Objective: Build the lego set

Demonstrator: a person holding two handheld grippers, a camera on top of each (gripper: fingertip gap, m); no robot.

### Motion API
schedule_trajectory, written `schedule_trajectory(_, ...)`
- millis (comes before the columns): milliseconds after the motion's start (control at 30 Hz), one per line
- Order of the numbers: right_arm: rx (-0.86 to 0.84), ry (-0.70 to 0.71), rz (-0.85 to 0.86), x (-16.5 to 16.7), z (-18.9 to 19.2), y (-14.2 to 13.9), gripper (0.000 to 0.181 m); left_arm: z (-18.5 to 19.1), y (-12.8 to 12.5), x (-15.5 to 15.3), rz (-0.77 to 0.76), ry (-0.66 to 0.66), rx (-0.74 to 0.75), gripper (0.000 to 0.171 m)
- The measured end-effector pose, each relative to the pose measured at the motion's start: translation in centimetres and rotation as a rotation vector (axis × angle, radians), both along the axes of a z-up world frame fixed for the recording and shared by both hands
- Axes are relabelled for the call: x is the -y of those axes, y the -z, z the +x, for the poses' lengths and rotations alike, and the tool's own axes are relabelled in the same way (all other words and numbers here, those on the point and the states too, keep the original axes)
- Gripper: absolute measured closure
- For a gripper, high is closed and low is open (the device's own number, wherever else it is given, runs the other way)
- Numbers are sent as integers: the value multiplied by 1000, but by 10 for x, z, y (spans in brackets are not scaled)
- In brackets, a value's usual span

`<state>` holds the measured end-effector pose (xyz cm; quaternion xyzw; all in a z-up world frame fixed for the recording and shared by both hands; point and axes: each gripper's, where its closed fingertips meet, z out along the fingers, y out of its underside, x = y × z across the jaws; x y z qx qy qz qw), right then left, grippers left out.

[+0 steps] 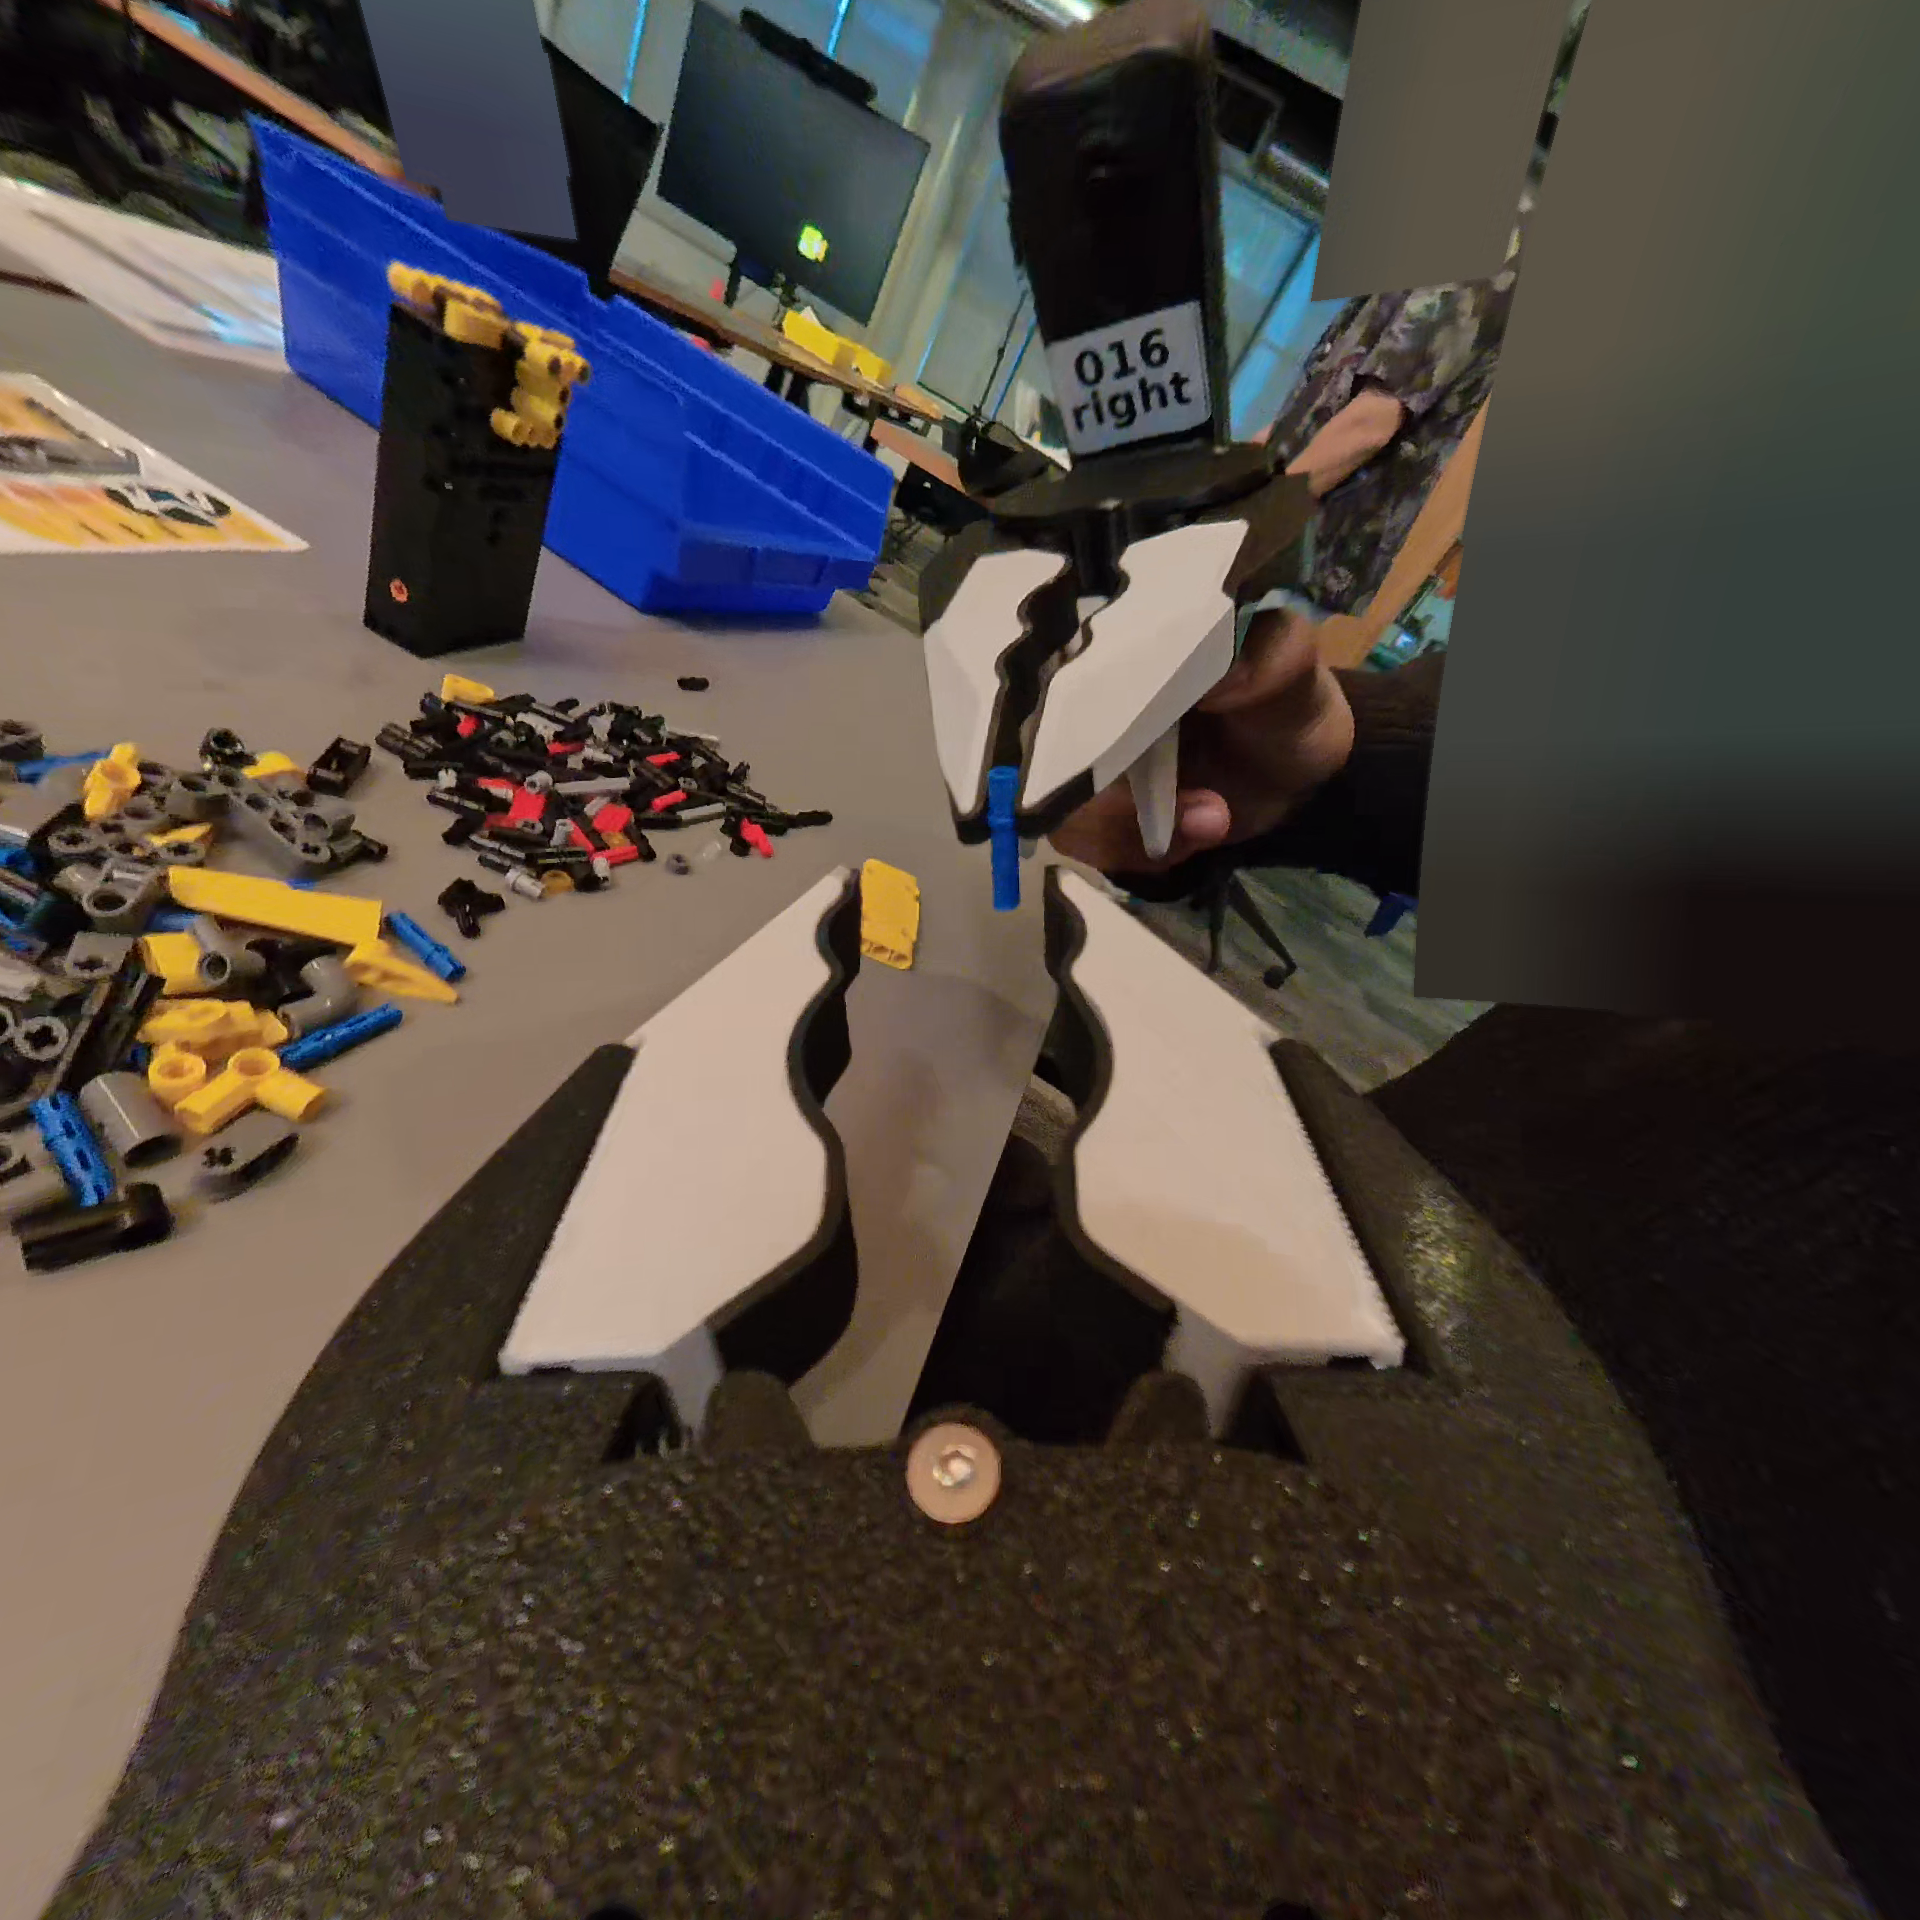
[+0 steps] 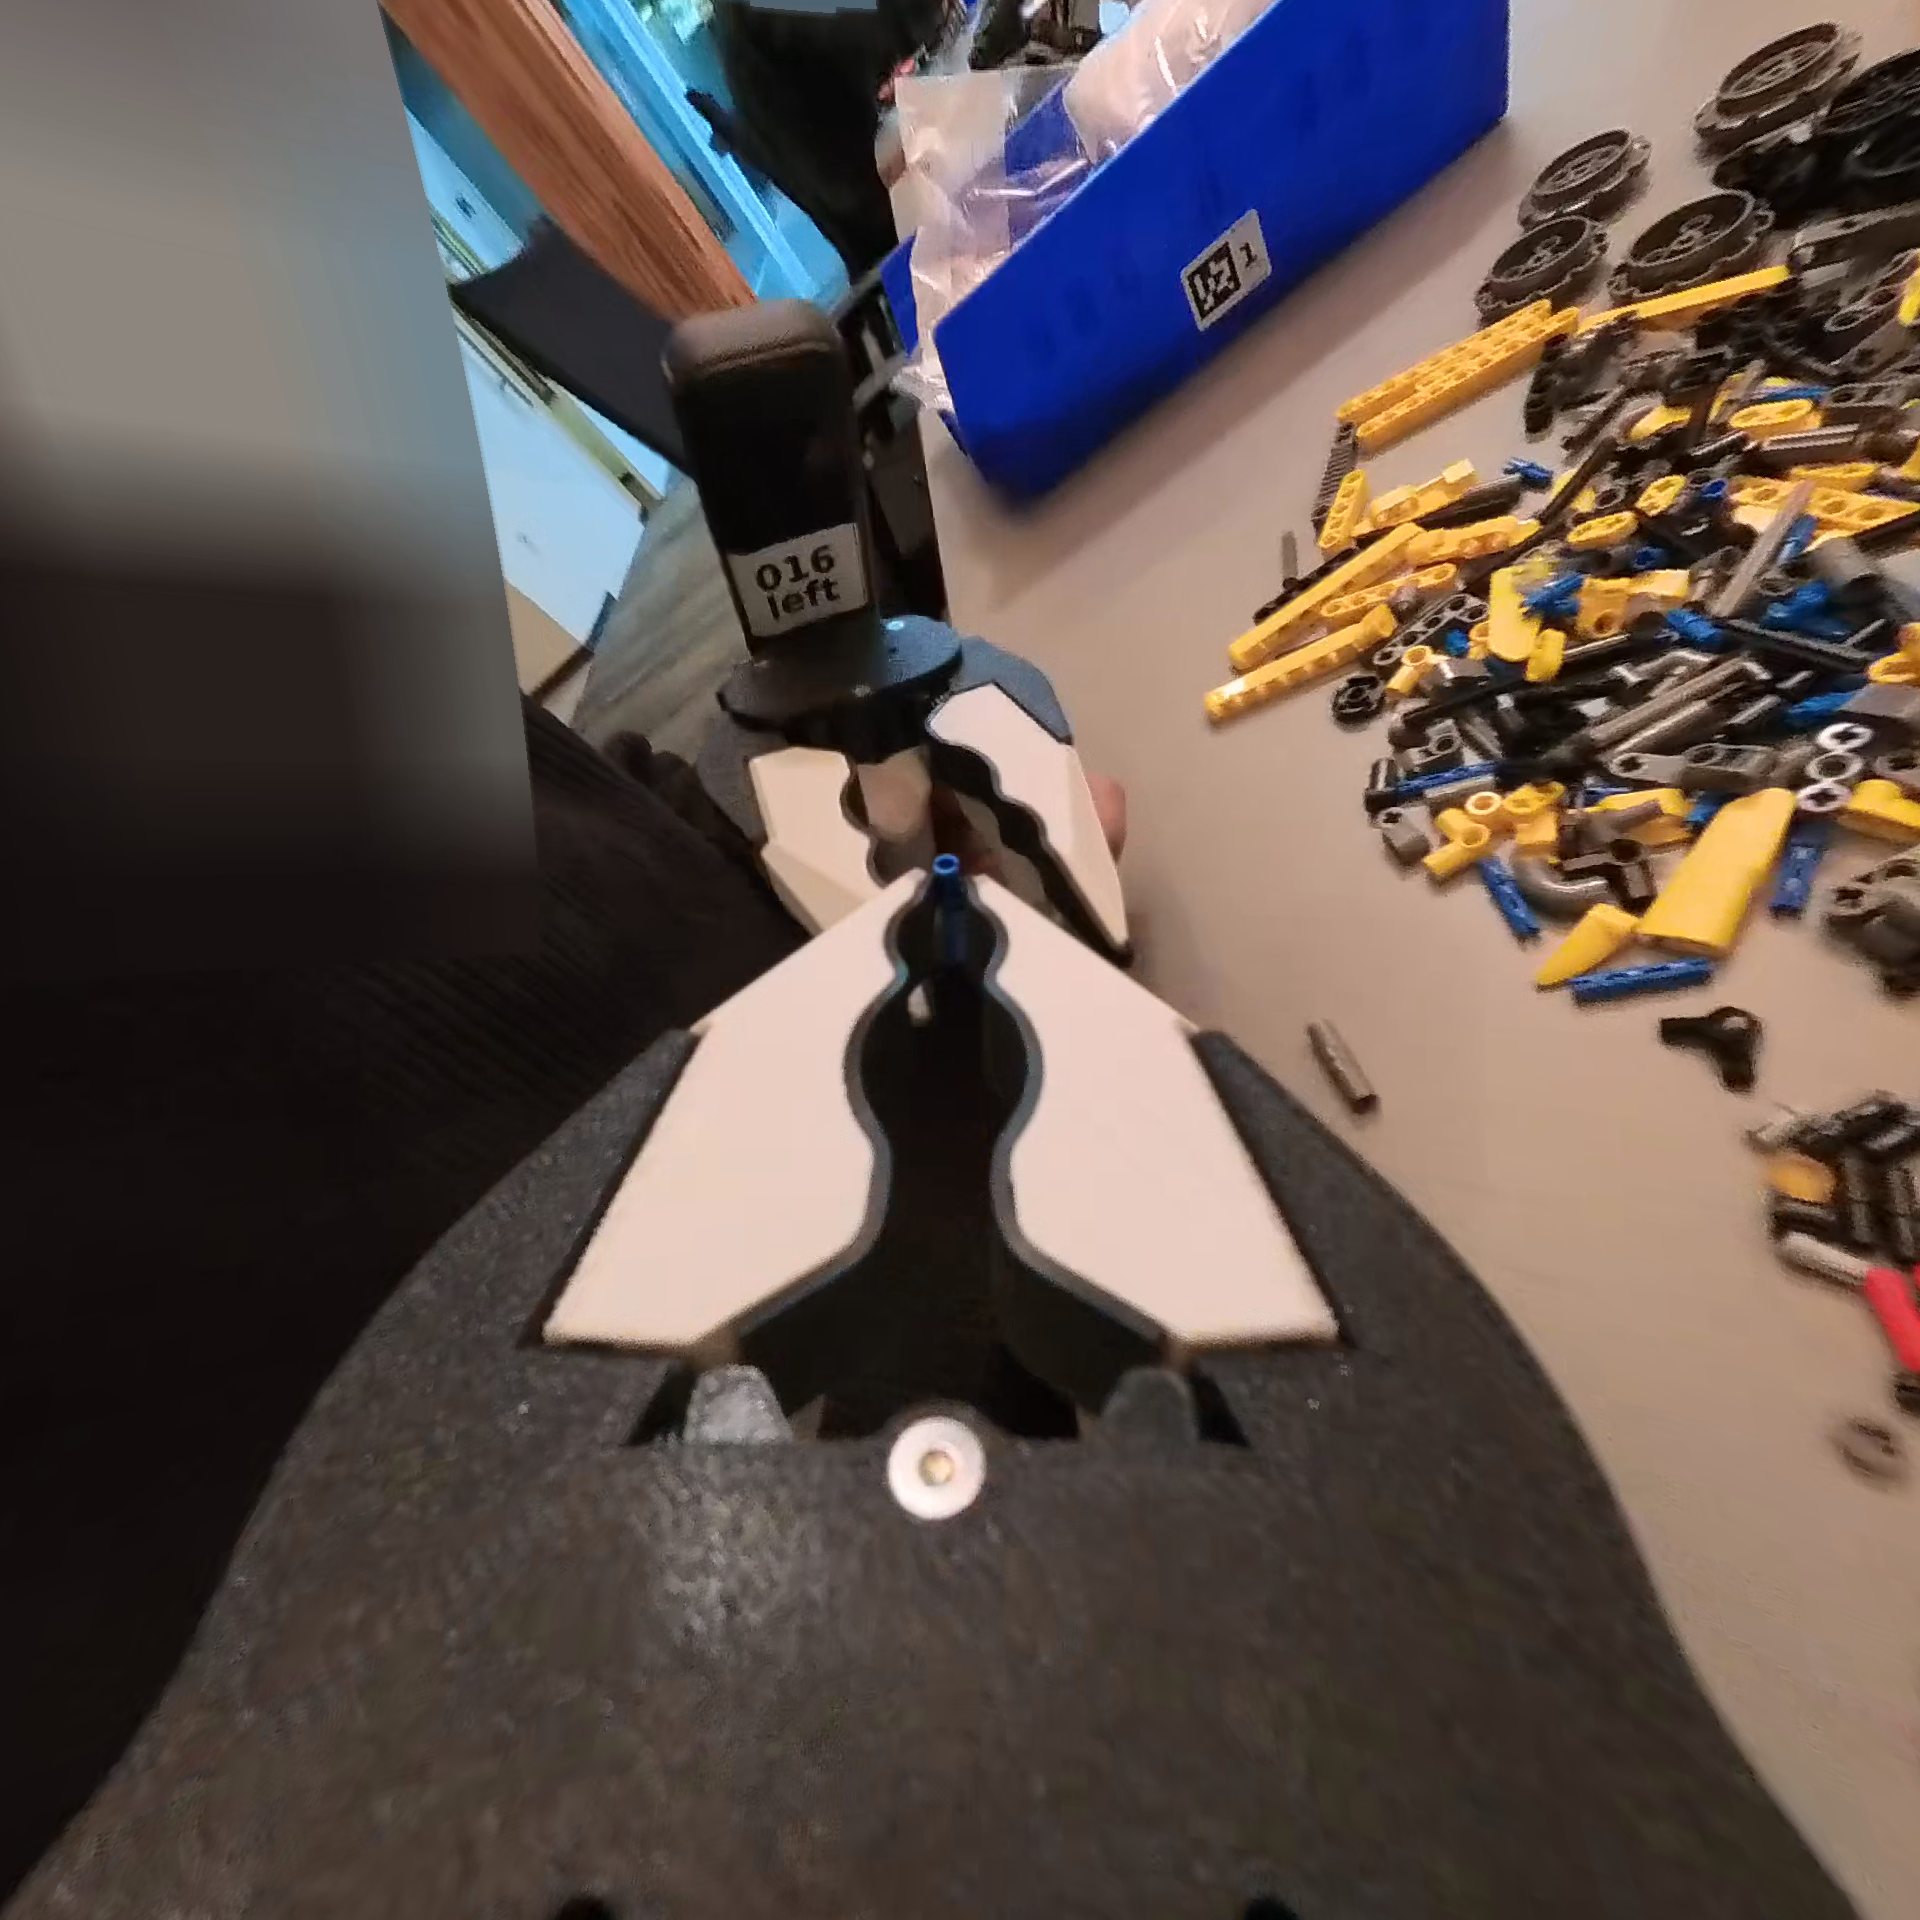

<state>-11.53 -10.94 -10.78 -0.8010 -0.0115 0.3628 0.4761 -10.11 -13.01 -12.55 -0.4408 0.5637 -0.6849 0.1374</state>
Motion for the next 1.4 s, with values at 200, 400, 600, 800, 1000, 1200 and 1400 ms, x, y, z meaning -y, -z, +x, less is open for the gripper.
schedule_trajectory(200, 45, 6, -21, 10, 5, 8, 176, -3, -2, 9, 20, 52, 31, 167)
schedule_trajectory(400, 103, 9, -62, 20, 7, 17, 171, -4, 5, 14, 121, 45, 41, 168)
schedule_trajectory(600, 7, 63, -104, 19, 6, 17, 150, -1, 8, 8, 214, -17, 51, 168)
schedule_trajectory(800, -87, 130, -64, 13, 4, 16, 169, -3, 8, 10, 199, -13, 50, 168)
schedule_trajectory(1000, -77, 152, -44, 18, 4, 20, 175, -4, 11, 15, 222, -2, 45, 168)
schedule_trajectory(1200, 2, 124, -100, 30, 4, 26, 178, -5, 15, 17, 267, 12, 44, 168)
schedule_trajectory(1400, 70, 108, -115, 36, 7, 21, 175, -11, 19, 21, 324, 78, 46, 168)
